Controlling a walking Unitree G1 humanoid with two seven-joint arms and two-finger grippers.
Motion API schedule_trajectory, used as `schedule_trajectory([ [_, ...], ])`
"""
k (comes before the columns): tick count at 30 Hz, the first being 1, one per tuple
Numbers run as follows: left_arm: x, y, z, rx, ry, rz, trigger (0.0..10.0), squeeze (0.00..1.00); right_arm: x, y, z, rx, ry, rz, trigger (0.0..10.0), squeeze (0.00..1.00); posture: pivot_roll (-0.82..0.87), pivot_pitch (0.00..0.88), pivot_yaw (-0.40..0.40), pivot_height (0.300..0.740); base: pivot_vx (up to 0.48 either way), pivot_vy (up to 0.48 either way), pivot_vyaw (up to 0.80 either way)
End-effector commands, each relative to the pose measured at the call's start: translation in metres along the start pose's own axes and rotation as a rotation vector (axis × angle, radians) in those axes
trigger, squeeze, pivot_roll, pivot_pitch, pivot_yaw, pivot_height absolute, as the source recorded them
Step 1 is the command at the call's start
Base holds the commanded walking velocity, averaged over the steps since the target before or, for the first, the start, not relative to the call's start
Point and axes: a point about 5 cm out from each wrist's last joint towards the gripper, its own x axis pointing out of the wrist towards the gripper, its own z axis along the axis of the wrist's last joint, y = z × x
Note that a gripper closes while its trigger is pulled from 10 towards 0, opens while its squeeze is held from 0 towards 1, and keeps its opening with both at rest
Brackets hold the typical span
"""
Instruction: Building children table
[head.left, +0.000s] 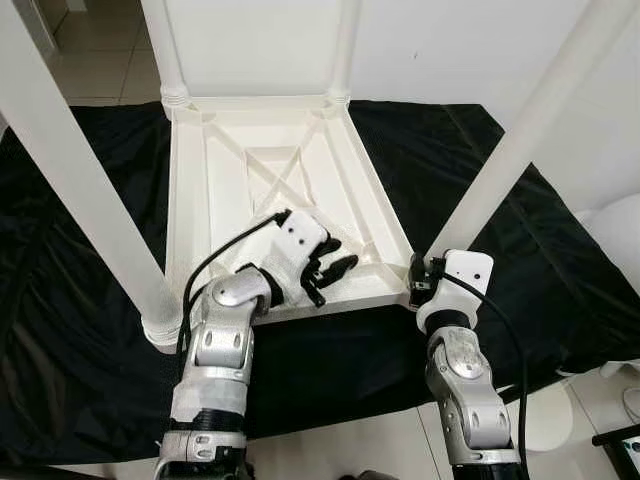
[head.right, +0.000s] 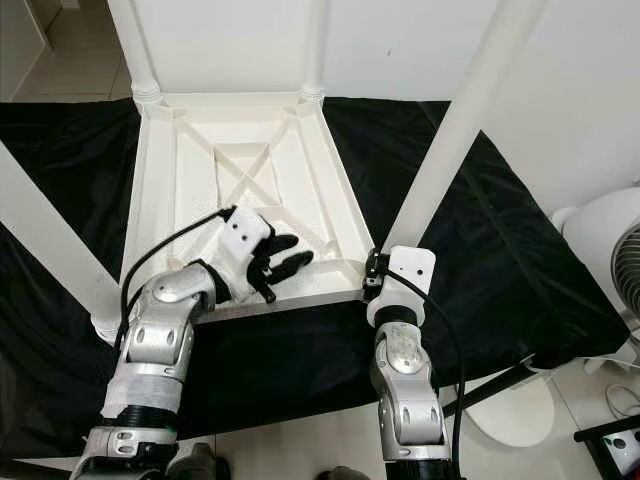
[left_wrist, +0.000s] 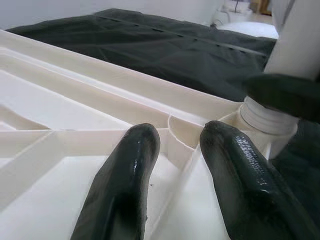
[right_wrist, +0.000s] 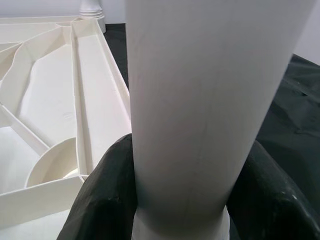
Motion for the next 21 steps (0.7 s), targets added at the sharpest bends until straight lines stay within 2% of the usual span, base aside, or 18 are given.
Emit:
schedule_trajectory([
  [1,0.004,0.010,-0.004,-0.064,0.010,0.338,10.0,0.00,-0.005,0.001,-0.001,0.046,0.015,-0.076,10.0,0.00,0.02,0.023,-0.057,0.740,0.000,0.000,0.00],
  [10,0.004,0.015,-0.003,-0.088,0.007,0.384,10.0,0.00,-0.004,0.003,0.001,0.053,0.013,-0.074,10.0,0.00,0.02,0.027,-0.057,0.740,0.000,0.000,0.00],
  [11,0.004,0.015,-0.003,-0.088,0.006,0.382,10.0,0.00,-0.004,0.001,0.003,0.054,-0.003,-0.068,10.0,0.99,0.02,0.028,-0.057,0.740,0.000,0.000,0.00],
  [13,0.005,0.015,-0.003,-0.086,0.006,0.381,10.0,0.00,-0.004,-0.001,0.006,0.070,-0.022,-0.051,10.0,1.00,0.02,0.028,-0.054,0.740,0.000,0.000,0.00],
  [17,0.005,0.011,-0.002,-0.097,-0.012,0.319,10.0,0.00,-0.002,-0.017,0.016,0.061,-0.076,0.036,10.0,1.00,0.02,0.028,-0.053,0.740,0.000,0.000,0.00],
  [18,0.005,0.007,-0.001,-0.098,-0.025,0.276,10.0,0.00,-0.001,-0.020,0.018,0.049,-0.080,0.093,10.0,0.73,0.01,0.027,-0.050,0.740,0.000,0.000,0.00],
  [19,0.005,0.007,-0.001,-0.098,-0.025,0.276,10.0,0.00,-0.001,-0.020,0.018,0.049,-0.080,0.093,10.0,0.73,0.01,0.027,-0.050,0.740,0.000,0.000,0.00],
  [20,0.006,0.004,0.000,-0.097,-0.040,0.250,10.0,0.00,-0.002,-0.022,0.019,0.037,-0.082,0.149,10.0,0.00,0.01,0.027,-0.049,0.740,0.000,0.000,0.00],
  [21,0.005,-0.002,0.000,-0.094,-0.055,0.193,10.0,0.00,-0.002,-0.027,0.020,0.015,-0.078,0.236,10.0,0.00,0.01,0.027,-0.047,0.740,0.000,0.000,0.00],
])
